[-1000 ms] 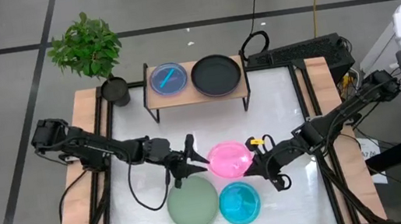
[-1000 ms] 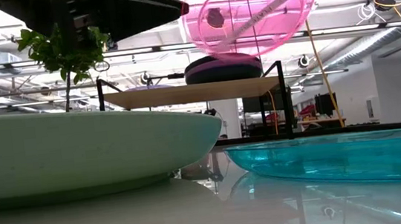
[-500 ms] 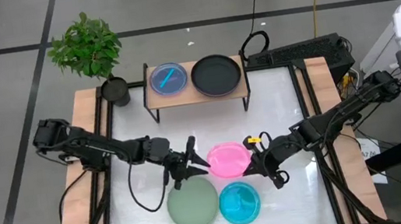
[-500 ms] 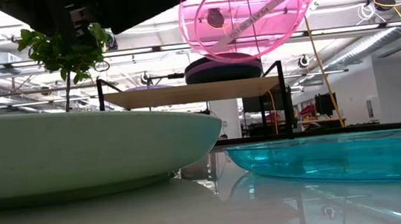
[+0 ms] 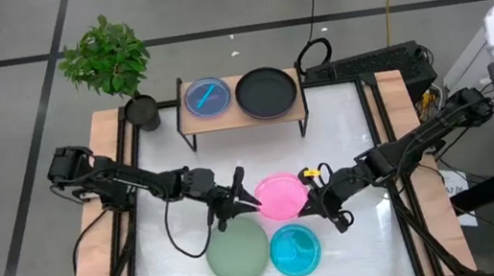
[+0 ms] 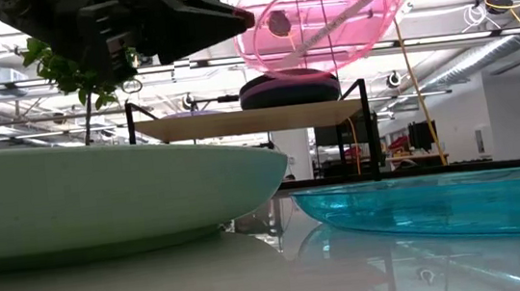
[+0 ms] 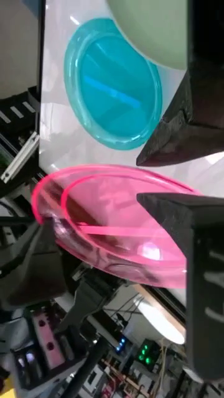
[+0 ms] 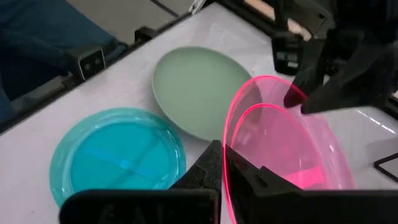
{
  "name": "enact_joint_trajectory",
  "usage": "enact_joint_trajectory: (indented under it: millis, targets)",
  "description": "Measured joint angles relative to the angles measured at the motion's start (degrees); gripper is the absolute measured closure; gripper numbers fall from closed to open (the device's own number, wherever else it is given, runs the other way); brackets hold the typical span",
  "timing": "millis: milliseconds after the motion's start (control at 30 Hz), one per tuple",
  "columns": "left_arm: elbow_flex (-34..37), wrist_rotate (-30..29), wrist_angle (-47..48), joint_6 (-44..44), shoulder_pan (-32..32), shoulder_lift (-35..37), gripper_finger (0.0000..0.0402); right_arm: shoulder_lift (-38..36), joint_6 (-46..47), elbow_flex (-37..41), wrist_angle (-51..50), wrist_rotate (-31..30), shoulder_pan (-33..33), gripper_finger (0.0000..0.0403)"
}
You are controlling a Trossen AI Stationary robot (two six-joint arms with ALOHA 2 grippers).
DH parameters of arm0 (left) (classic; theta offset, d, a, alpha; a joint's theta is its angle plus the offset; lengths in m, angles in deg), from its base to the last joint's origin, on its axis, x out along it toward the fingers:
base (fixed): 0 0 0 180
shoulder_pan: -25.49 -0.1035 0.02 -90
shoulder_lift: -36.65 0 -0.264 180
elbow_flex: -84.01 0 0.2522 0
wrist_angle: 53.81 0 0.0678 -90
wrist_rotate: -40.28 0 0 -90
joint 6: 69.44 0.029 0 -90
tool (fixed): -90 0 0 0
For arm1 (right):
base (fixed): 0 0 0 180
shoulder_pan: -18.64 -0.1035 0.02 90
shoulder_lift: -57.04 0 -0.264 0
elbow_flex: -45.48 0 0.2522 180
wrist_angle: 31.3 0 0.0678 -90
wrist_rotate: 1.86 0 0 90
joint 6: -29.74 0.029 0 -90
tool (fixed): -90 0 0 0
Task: Place and stack plates onto a shelf
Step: Stack the pink plate on top of the blue plate on the shelf
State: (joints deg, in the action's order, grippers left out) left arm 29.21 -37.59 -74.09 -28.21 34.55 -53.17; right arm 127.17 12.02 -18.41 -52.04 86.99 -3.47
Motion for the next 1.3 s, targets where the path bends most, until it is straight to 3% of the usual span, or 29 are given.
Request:
enact_joint_trajectory:
  millis: [300,467,800,1033,1200,1300]
  targets:
    - [0.00,1.95,0.66,-1.25,0.00,0.00,0.0350,2.07,-1.29,0.04,2.28,-0.41,1.05,0.0403]
    - [0.00,1.86,1.28,-1.30,-0.01,0.02,0.0350,1.99,0.29,0.02,3.65,-7.40,1.18,0.0399]
    - [0.00,1.85,1.31,-1.05,-0.04,0.02,0.0353,2.07,2.01,0.02,4.22,-9.33,1.18,0.0325]
    - [0.00,1.85,1.94,-2.40,-0.04,0.02,0.0396,2.09,2.03,0.02,5.42,-9.32,1.18,0.0301]
    - [0.00,-2.68,3.62,-4.52,-0.09,0.09,0.0378,2.09,4.65,0.02,5.44,-9.32,1.16,0.0298]
    - [0.00,-5.07,10.48,-2.57,-0.10,0.11,0.0352,2.09,9.11,0.00,4.33,-9.33,0.75,0.0298]
